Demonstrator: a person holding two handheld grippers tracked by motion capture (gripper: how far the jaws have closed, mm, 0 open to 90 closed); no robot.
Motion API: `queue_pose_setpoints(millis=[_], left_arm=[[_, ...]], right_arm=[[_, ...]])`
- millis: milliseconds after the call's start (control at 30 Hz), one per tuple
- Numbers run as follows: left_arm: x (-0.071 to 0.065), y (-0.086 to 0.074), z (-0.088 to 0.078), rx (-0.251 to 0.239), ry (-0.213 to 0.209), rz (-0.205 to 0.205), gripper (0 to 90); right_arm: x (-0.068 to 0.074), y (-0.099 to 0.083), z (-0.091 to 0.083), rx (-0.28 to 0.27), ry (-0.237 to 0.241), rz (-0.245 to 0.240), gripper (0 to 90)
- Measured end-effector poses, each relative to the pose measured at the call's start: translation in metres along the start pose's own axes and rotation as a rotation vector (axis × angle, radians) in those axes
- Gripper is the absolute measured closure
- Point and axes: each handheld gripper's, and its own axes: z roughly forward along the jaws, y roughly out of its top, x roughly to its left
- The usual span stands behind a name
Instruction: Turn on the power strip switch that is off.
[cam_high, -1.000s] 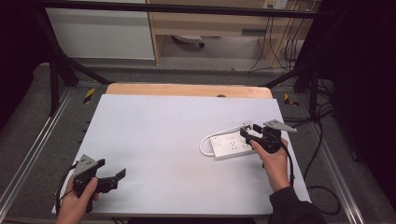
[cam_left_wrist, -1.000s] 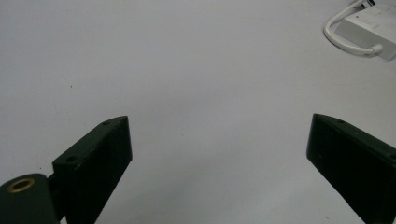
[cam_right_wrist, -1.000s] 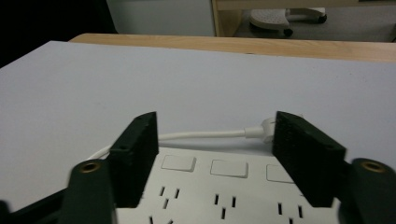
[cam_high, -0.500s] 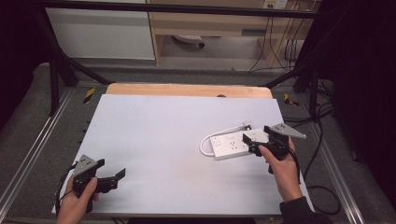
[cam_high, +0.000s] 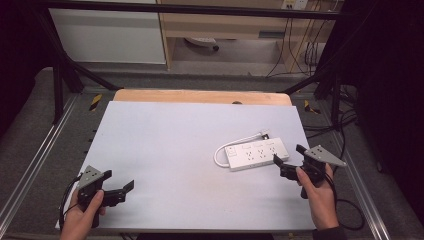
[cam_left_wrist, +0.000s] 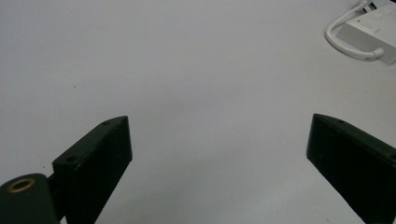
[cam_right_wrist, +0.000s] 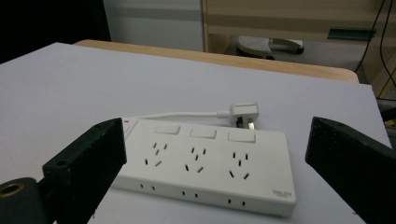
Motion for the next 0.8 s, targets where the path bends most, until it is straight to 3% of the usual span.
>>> queue_pose_setpoints(millis=[400, 633, 800], left_arm=[[0.0, 0.0, 0.0, -0.006, -0.001, -0.004, 6.8], [-0.001, 0.001, 0.0, -0.007, -0.002, 0.001, 6.8], [-0.001, 0.001, 0.0, -0.004, -0.001, 0.001, 6.8]], right_arm=[[-0.018, -0.031, -0.015, 0.055, -0.04, -0.004, 3.1], [-0.024, -0.051, -0.009, 0.161, -0.028, 0.019, 3.1], [-0.02, -0.058, 0.003, 0.244, -0.012, -0.007, 3.1]])
